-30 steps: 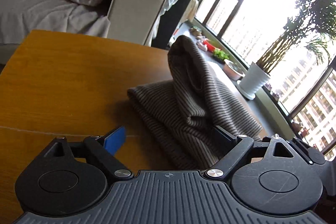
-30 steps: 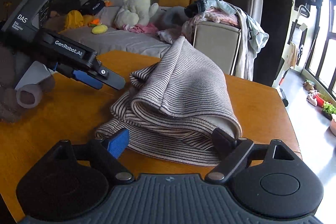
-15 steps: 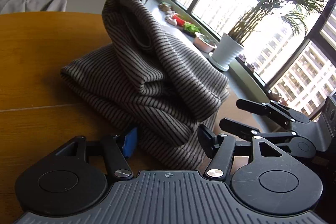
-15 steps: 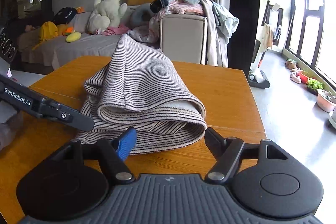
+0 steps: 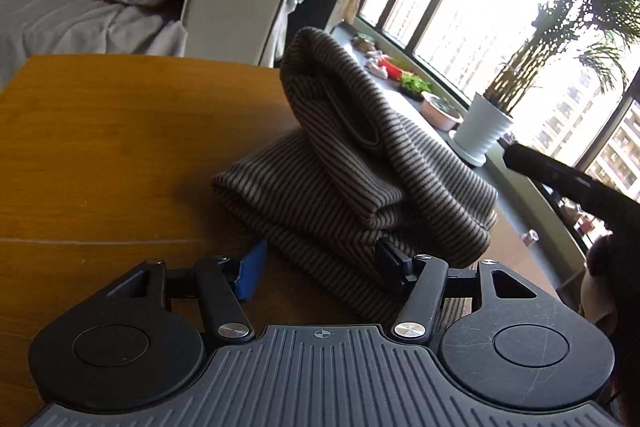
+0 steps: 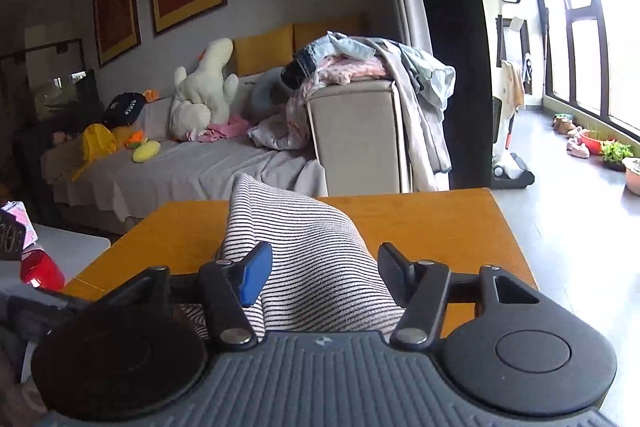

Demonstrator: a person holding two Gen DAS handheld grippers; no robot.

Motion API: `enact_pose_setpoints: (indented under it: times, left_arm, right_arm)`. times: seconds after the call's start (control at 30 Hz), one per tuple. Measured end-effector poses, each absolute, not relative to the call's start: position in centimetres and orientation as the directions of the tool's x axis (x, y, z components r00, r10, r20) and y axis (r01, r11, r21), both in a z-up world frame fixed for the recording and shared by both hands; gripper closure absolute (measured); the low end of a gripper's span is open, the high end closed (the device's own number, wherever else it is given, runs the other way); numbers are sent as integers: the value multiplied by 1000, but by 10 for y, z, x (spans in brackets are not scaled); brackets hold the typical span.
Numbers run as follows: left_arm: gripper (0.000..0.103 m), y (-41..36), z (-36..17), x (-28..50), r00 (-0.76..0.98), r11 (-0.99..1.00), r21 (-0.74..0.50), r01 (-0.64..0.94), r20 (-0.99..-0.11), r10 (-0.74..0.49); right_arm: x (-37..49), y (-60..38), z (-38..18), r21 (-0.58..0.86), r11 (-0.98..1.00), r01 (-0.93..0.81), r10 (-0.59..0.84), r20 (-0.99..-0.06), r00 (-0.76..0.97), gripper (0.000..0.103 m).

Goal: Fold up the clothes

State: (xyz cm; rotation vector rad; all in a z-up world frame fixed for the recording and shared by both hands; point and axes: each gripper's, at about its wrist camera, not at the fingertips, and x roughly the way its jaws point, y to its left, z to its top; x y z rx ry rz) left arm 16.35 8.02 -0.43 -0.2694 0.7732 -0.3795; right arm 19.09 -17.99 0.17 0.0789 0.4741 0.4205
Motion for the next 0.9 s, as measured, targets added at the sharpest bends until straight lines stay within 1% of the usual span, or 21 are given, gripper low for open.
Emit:
enact_pose_setpoints:
  times: [0.07,0.13,0.2,0.33,0.4,0.5,0.63,0.77,0.9]
  left_arm:
    - [43,80,-8,165,647,889,-389,243,-618,-447]
    - [43,80,-10,164,645,882,-398,250,-611,-459]
    - [43,80,-11,163,642,877,-406,258,-607,-469]
    - [44,75,-13,160,630,863,-415,287,-597,-497]
    - [48,70,-13,156,622,856,-420,302,-593,-511]
    - [49,68,-15,148,619,852,-421,310,-591,-517]
    - [50,68,-14,141,612,851,-423,310,-597,-519]
    - [54,63,-13,132,609,850,-418,320,-597,-522]
    - [54,58,-12,120,602,846,-415,336,-596,-531]
  right_arm:
    - [214,-168,-16,181,910,-372,411,-507,758,42]
    - [216,-158,-30,138,918,-371,387,-510,768,40]
    - [210,-153,-30,107,916,-386,383,-513,768,40]
    - [201,-162,-30,129,904,-408,410,-538,737,40]
    - [192,-164,-32,122,899,-421,414,-553,723,40]
    - [178,-170,-35,120,890,-440,425,-570,704,40]
    - [162,-173,-35,121,882,-456,437,-573,694,40]
    - [149,-174,-34,118,878,-464,441,-575,689,40]
    - [137,-178,-33,116,870,-478,449,-583,677,40]
